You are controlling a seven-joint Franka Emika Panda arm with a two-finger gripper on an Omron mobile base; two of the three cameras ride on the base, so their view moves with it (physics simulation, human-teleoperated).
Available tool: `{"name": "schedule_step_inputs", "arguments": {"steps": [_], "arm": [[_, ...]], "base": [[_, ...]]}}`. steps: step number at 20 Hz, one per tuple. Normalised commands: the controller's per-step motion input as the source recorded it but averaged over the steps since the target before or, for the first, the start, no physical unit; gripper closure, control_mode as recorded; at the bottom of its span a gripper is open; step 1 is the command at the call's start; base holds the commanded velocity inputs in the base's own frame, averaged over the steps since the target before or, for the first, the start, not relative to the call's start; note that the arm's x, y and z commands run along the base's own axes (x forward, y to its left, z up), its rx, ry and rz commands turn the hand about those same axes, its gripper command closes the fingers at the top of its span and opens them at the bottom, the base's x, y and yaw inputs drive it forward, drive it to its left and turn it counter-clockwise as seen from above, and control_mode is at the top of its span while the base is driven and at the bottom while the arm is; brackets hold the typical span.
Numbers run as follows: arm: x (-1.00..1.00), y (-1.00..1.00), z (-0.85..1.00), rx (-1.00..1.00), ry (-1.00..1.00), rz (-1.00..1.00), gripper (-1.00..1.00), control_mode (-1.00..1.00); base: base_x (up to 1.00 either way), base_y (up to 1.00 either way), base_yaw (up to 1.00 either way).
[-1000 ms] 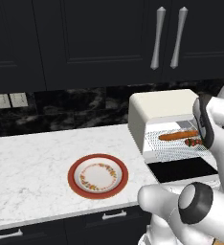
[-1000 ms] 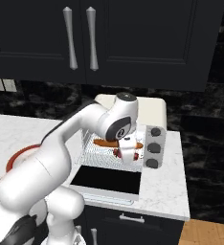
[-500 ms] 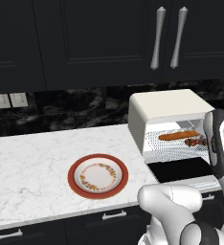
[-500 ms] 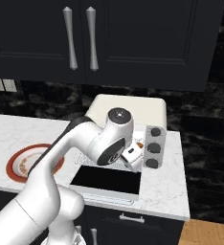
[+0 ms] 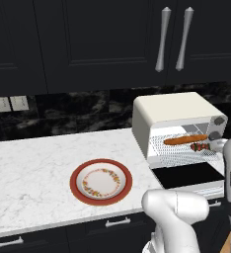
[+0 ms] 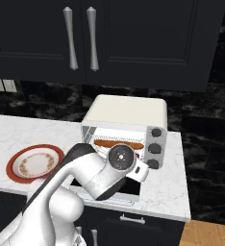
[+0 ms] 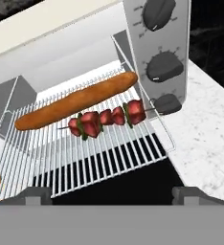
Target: Pick up the kebab skewer and baguette bread, and place them inside the toaster oven. Close the toaster oven door and start by setting the timer.
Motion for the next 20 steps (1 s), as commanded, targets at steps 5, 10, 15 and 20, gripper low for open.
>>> {"name": "schedule_step_inputs", "arguments": {"steps": [5,10,15,20], "arm": [[-0.09,-0.13,-0.26,-0.22,-0.2,0.12,-1.0,-1.0],[0.0,0.0,-0.29,-0.16,-0.19,0.23,-1.0,-1.0],[0.0,0.14,-0.02,-0.05,-0.02,0.04,-1.0,-1.0],[0.0,0.0,0.0,0.0,0.0,0.01,-1.0,-1.0]], "base": [[0.0,0.0,0.0],[0.0,0.0,0.0],[0.0,0.0,0.0],[0.0,0.0,0.0]]}}
